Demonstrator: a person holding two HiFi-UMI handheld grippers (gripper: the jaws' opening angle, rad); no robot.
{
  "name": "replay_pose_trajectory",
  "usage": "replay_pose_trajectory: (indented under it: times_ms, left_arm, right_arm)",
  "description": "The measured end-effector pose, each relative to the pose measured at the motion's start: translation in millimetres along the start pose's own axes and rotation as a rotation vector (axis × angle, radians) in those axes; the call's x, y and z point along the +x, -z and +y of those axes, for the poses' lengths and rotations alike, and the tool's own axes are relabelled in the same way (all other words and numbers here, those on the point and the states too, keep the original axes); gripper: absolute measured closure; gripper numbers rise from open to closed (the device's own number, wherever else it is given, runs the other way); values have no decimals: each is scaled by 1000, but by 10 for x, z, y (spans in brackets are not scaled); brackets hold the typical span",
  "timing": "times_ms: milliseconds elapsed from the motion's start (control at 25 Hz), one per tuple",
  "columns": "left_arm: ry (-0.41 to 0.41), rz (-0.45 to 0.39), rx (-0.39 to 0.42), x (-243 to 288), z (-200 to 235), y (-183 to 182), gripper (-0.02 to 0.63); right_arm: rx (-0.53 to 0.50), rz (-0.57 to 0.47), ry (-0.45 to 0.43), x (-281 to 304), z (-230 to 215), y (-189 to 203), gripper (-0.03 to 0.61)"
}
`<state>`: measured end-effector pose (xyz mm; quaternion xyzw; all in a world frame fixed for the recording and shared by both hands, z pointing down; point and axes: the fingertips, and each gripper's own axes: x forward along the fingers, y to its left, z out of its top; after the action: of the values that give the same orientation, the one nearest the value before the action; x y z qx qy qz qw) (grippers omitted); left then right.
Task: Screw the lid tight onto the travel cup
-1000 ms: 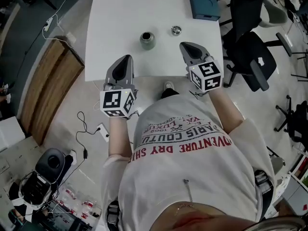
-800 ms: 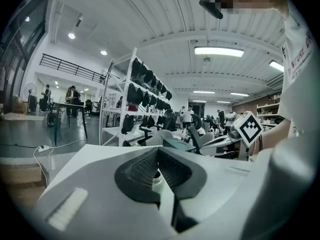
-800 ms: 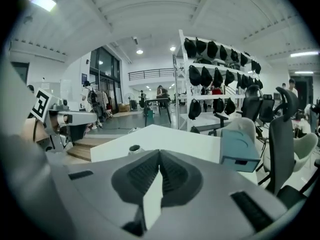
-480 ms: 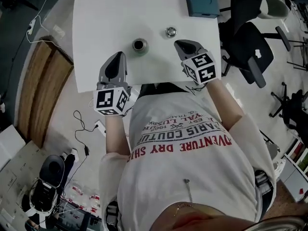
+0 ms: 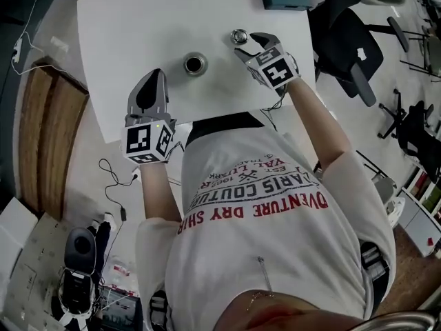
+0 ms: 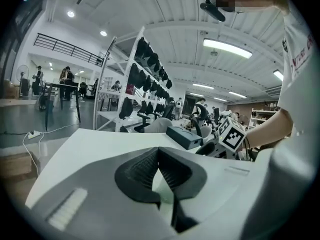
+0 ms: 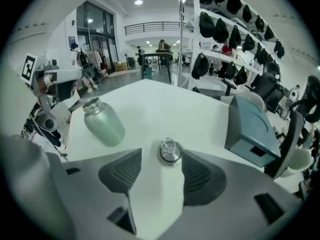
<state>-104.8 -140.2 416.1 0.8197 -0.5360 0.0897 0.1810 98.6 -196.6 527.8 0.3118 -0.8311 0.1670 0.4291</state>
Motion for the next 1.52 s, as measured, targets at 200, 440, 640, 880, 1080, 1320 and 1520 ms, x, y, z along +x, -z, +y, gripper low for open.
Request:
replay_pose_trajectory:
  times_ms: [200,440,640,880,1080,1320,1520]
  left_arm:
    - [2,33,-12,13,142,101,601]
    - [-6,48,-20,40,227,161,601]
    - [3,55,-11,66,194,202,601]
    - [-4,54,11,25,172,174,601]
    - [-6,40,12,-2,160,159,601]
    - [116,15,49,35,-6,346,594]
    - [300,72,135,181,-284,707,359]
  right_arm:
    - [-52,78,-13,290,-81,114,328]
    - [-160,167,-30,502,-154,196,325]
    - [-190,195,-48,596,-179,208,326]
    - [-190,201,-60,566,-118,217,327]
    - [-181,191,-46,431,-44,152,327]
    - [-18,65,-33,20,178,-66,327]
    - [55,-4,-37,-234,283,-190,327]
